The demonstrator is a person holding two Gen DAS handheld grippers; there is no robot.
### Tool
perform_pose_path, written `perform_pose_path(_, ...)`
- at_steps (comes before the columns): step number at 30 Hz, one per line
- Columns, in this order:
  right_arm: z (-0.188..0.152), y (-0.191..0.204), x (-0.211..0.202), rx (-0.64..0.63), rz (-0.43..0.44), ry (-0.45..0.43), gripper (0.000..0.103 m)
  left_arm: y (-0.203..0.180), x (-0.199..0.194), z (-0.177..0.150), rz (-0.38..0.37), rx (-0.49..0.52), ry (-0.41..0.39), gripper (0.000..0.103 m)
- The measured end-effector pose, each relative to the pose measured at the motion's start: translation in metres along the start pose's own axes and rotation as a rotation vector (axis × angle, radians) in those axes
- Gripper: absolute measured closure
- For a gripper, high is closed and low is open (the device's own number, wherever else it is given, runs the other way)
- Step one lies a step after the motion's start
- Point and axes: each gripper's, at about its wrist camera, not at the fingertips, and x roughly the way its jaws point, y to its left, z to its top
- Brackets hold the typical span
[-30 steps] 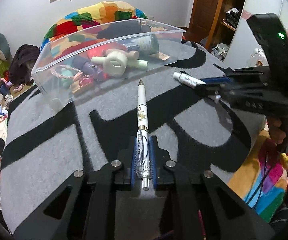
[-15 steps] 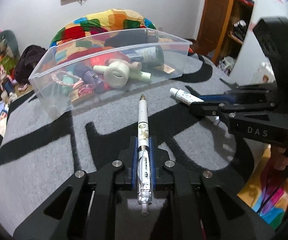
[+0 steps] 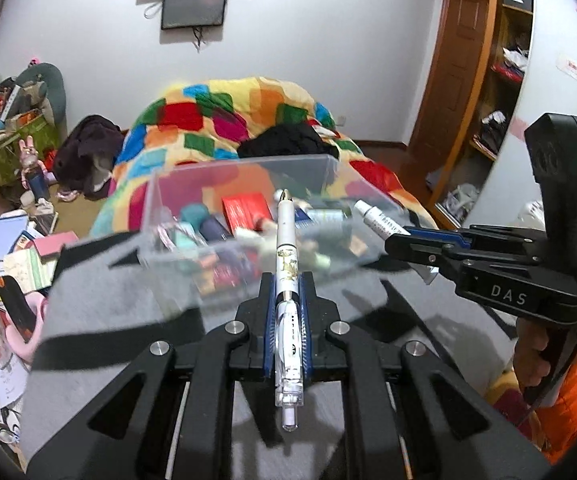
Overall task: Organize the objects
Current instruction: 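Carry the white pen and white tube into the clear box and release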
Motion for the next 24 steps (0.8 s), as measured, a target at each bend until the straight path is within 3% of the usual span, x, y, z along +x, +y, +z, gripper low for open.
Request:
perform_pose_path(6,0.026,0.002,0.016,0.009,0.0,-0.008,0.088,0.013,0.011,0.021,0.051,-0.019,-0.001,0.093)
perform_pose_path(14,0.044,-0.008,0.058,0.031,-0.024,0.062,0.088,0.036,0.048,0.042,0.076,-0.066,0.062,0.093)
perform_pose_path(24,0.045,-0.011,0.089,0.013,-0.045,0.136,0.089,0.046,0.079,0.046,0.043,-0.094,0.141,0.093)
